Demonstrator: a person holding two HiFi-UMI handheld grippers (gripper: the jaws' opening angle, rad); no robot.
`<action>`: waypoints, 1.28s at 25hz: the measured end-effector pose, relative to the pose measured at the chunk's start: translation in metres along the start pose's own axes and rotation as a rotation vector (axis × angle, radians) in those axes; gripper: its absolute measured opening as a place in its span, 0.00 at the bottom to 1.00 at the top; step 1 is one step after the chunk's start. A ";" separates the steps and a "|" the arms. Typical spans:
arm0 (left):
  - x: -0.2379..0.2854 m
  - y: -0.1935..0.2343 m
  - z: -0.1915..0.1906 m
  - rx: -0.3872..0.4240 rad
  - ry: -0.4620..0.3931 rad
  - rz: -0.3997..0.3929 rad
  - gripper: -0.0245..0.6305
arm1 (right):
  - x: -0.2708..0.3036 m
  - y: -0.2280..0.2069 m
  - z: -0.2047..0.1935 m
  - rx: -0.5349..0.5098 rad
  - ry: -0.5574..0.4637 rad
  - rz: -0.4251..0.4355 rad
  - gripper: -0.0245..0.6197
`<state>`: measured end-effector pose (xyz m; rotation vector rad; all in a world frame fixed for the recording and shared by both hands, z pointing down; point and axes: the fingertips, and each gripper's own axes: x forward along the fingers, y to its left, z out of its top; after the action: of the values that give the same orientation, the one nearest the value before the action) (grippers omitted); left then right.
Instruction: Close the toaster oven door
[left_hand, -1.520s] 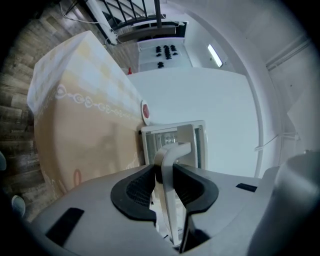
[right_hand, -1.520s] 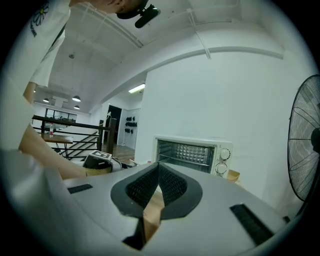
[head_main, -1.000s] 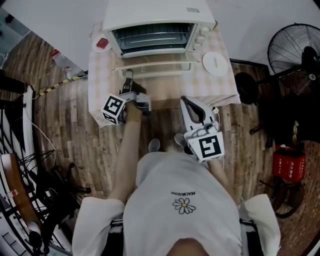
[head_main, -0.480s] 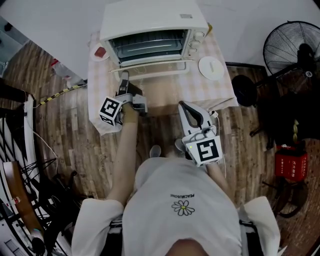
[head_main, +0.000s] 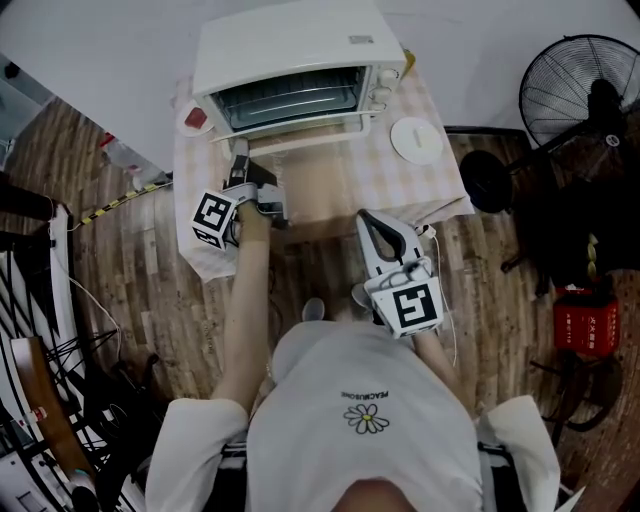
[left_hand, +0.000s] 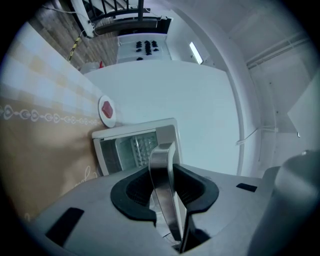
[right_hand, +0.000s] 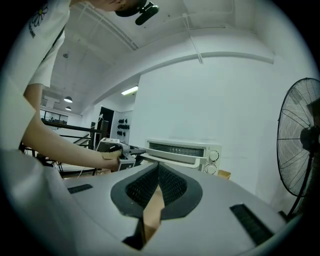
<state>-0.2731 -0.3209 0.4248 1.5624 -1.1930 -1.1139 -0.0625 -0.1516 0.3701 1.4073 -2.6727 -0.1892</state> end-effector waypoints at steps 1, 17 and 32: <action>0.002 -0.001 0.001 0.002 0.000 -0.001 0.22 | 0.000 -0.001 -0.001 0.002 0.002 -0.003 0.05; 0.028 -0.015 0.012 0.000 -0.009 -0.019 0.21 | 0.004 -0.009 0.004 -0.005 -0.016 -0.017 0.05; 0.062 -0.023 0.025 0.006 -0.025 -0.032 0.20 | 0.004 -0.020 0.007 0.005 -0.025 -0.049 0.05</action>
<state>-0.2830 -0.3803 0.3870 1.5817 -1.1928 -1.1551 -0.0499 -0.1661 0.3596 1.4827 -2.6617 -0.2059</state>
